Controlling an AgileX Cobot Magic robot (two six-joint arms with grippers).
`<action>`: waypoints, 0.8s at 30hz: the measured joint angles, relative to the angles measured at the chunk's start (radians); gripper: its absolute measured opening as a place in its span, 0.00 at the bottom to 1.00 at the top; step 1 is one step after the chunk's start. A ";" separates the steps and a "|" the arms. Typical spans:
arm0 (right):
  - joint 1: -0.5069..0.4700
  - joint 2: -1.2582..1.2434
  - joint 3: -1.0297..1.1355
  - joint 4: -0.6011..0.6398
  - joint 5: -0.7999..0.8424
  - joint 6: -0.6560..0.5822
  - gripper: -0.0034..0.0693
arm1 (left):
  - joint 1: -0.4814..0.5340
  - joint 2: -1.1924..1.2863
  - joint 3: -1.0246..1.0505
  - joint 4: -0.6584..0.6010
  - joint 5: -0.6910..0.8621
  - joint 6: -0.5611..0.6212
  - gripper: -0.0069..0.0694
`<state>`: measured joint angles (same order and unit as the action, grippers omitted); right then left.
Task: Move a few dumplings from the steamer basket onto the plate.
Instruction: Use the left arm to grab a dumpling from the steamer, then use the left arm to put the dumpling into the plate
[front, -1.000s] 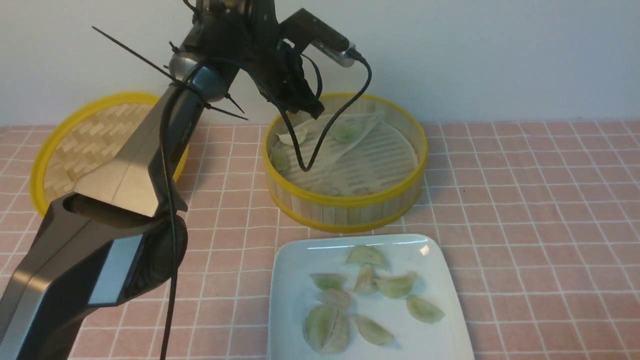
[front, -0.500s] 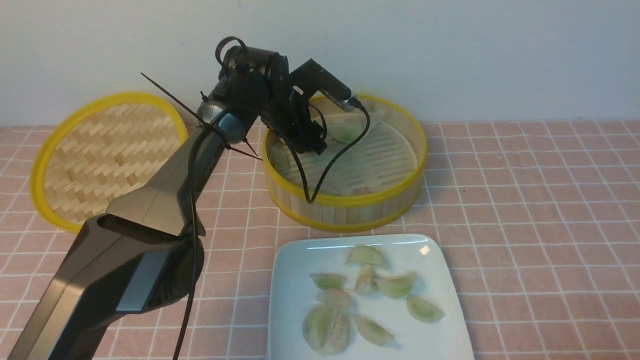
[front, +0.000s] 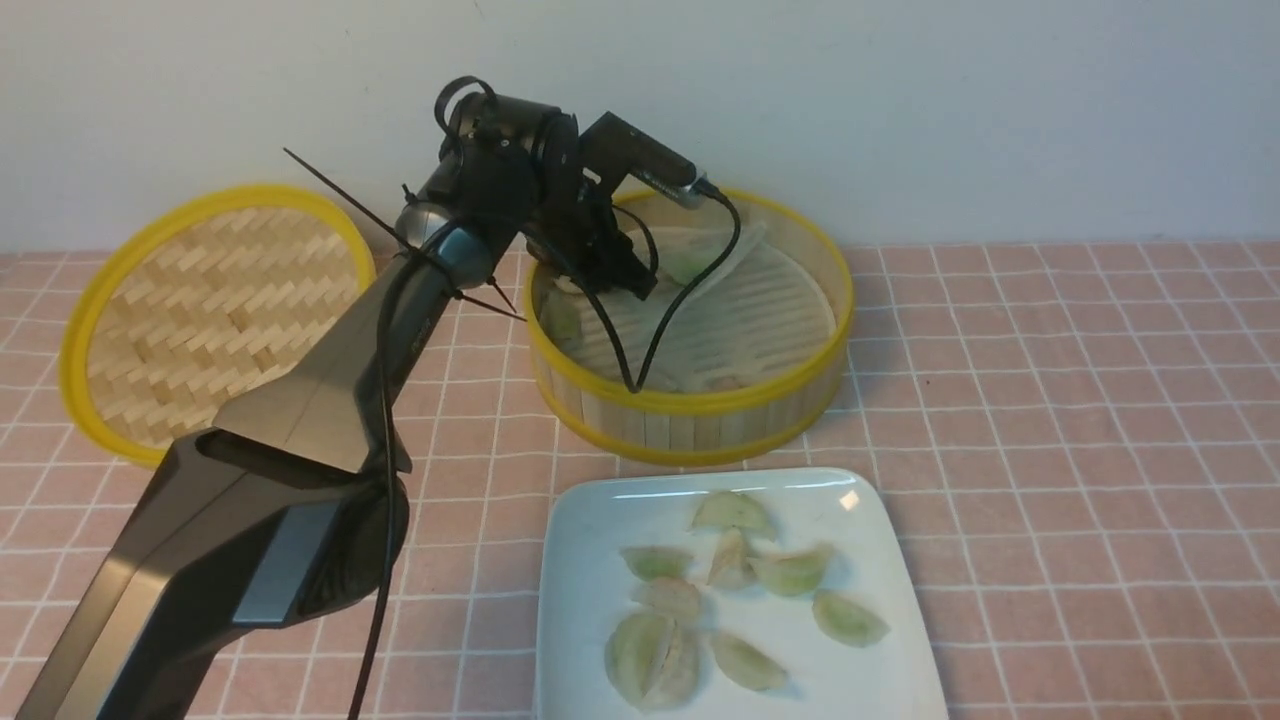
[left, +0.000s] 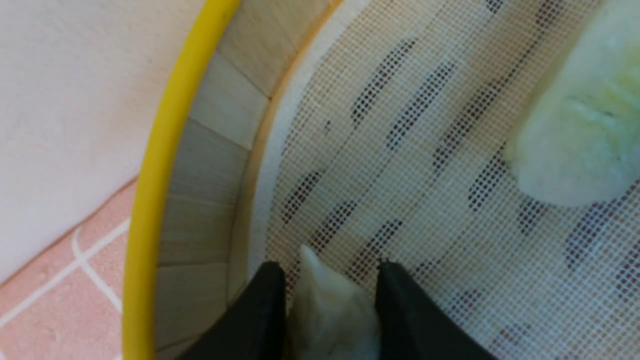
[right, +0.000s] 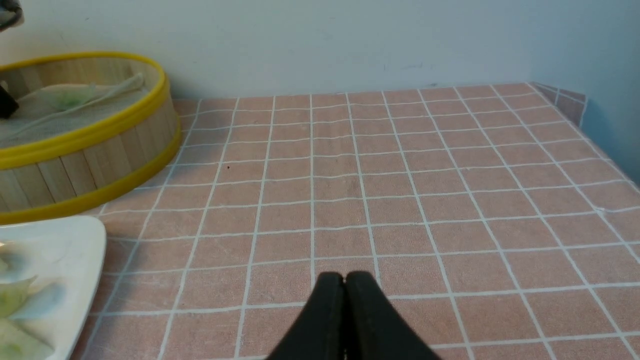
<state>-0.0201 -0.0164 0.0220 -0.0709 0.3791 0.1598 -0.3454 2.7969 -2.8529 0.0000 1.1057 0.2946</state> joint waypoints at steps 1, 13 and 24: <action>0.000 0.000 0.000 0.000 0.000 0.000 0.03 | 0.000 -0.006 0.001 0.000 0.022 -0.002 0.36; 0.000 0.000 0.000 0.000 0.000 0.000 0.03 | -0.001 -0.217 0.009 -0.123 0.146 -0.016 0.35; 0.000 0.000 0.000 0.000 0.000 -0.004 0.03 | -0.046 -0.518 0.382 -0.357 0.145 -0.119 0.34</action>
<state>-0.0201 -0.0164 0.0220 -0.0709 0.3791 0.1555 -0.3914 2.2786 -2.4708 -0.3572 1.2510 0.1753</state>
